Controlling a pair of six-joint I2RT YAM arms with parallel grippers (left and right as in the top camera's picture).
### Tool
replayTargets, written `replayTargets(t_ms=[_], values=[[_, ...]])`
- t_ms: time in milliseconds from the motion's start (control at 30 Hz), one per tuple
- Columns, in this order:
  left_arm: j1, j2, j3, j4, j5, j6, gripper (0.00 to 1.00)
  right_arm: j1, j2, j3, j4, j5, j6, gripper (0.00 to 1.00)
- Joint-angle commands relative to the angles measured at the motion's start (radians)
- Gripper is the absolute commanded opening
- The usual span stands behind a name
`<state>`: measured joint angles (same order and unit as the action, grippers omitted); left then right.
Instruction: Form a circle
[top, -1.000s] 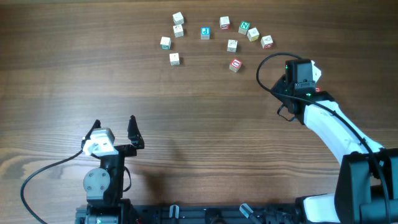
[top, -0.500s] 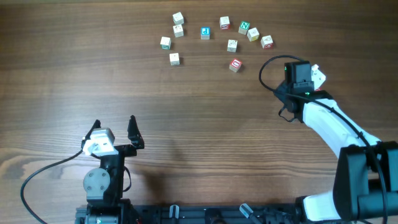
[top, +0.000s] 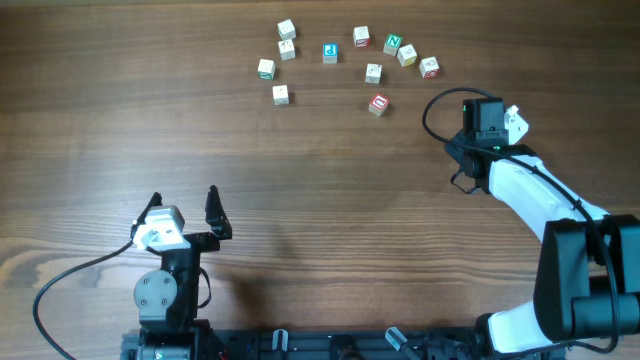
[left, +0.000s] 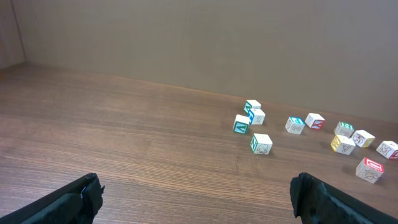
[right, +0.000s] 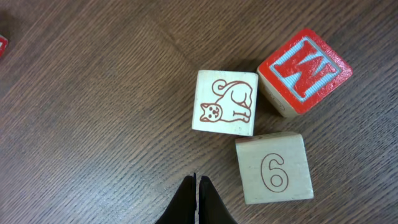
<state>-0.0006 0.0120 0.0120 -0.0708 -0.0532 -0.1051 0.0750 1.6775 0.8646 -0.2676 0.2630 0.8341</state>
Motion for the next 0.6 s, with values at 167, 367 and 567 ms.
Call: replayTargets(t_ms=[167,367,567], values=[[0.006,-0.009,-0.006,0.001,0.012,0.023,1.00,-0.001,0.015,0.008,-0.018,0.029,0.067,0.05],[0.006,-0.009,-0.006,0.001,0.012,0.023,1.00,-0.001,0.015,0.008,-0.030,0.038,0.087,0.05],[0.006,-0.009,-0.006,0.001,0.011,0.023,1.00,-0.001,0.015,0.008,-0.040,0.053,0.102,0.04]])
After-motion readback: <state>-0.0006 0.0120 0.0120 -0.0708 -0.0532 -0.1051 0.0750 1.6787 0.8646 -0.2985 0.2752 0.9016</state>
